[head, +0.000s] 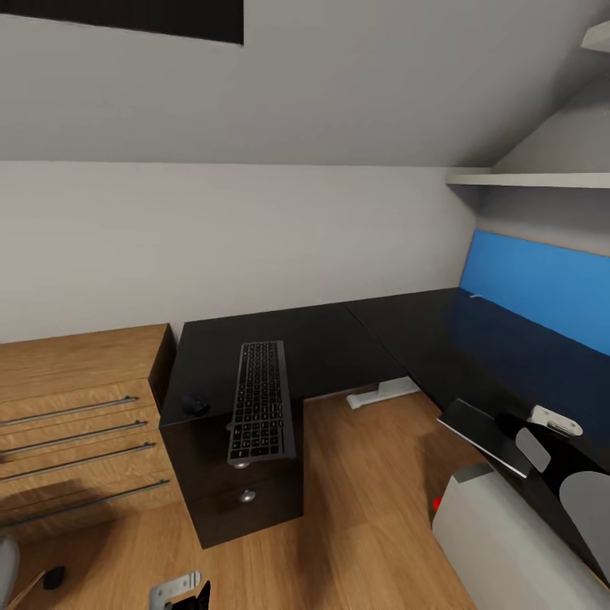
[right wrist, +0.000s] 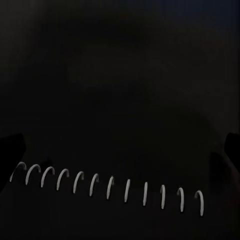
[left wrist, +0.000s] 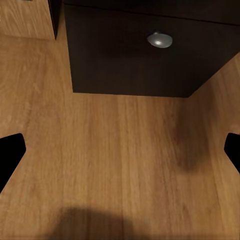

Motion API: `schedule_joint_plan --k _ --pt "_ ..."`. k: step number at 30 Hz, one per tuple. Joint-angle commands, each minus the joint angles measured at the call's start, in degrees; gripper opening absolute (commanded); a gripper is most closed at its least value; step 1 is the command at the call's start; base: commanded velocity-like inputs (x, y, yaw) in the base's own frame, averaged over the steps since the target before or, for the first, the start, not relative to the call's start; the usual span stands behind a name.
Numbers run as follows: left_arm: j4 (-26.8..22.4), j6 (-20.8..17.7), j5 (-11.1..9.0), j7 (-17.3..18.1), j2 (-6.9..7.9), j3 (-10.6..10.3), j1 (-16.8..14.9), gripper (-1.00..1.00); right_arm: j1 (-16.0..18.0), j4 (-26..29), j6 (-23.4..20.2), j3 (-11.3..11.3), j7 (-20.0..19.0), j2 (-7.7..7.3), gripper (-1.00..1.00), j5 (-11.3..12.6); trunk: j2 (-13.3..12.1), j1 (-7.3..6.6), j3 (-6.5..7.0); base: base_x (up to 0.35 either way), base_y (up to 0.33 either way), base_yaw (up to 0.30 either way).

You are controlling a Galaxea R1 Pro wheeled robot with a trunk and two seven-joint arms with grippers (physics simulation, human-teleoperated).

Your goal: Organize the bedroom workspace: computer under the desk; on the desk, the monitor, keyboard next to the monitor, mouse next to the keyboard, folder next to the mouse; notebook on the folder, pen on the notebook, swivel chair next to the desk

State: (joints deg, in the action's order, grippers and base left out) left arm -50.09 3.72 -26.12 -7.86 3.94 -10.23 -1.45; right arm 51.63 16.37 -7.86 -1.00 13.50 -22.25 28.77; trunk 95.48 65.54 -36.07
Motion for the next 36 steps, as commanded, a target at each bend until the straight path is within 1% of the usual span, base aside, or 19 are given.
schedule_joint_plan --k 1,12,18,19,20,33,36 --pt "-0.01 0.31 -0.60 -0.55 0.10 -0.41 -0.04 1.00 -0.04 -0.90 -0.35 0.04 0.20 0.01 1.00 0.59 0.02 -0.01 -0.07 -0.015 0.003 0.000" --pt "-0.06 0.32 -0.60 -0.42 0.10 -0.41 -0.04 1.00 -0.06 -0.82 0.01 0.00 0.13 0.01 1.00 0.59 0.02 -0.01 -0.07 -0.004 0.001 0.000" --pt "-0.03 0.26 -0.60 -0.50 0.10 -0.41 -0.04 1.00 -0.05 -0.71 2.75 0.22 -0.17 0.01 1.00 0.57 0.02 -0.01 -0.07 0.000 0.000 0.000" --pt "-0.02 0.25 -0.60 -0.54 0.10 -0.41 -0.04 1.00 -0.05 -0.39 3.37 0.31 -0.33 0.01 1.00 0.55 0.02 -0.01 -0.07 0.000 0.000 0.000" --pt "-0.01 0.24 -0.60 -0.68 0.10 -0.41 -0.04 1.00 -0.04 1.18 4.14 0.39 -0.69 0.07 1.00 0.36 0.02 -0.01 -0.07 0.000 0.000 0.000" --pt "0.01 0.24 -0.60 -0.76 0.10 -0.41 -0.04 1.00 -0.12 2.24 4.51 0.49 -0.84 0.35 1.00 0.24 0.02 -0.01 -0.07 0.001 0.000 0.000" --pt "0.79 0.46 -0.60 -0.75 -0.88 -0.27 -0.04 1.00 -0.05 2.35 5.02 0.83 -0.88 1.33 1.00 -0.48 0.02 -0.01 -0.07 0.000 0.000 0.000"
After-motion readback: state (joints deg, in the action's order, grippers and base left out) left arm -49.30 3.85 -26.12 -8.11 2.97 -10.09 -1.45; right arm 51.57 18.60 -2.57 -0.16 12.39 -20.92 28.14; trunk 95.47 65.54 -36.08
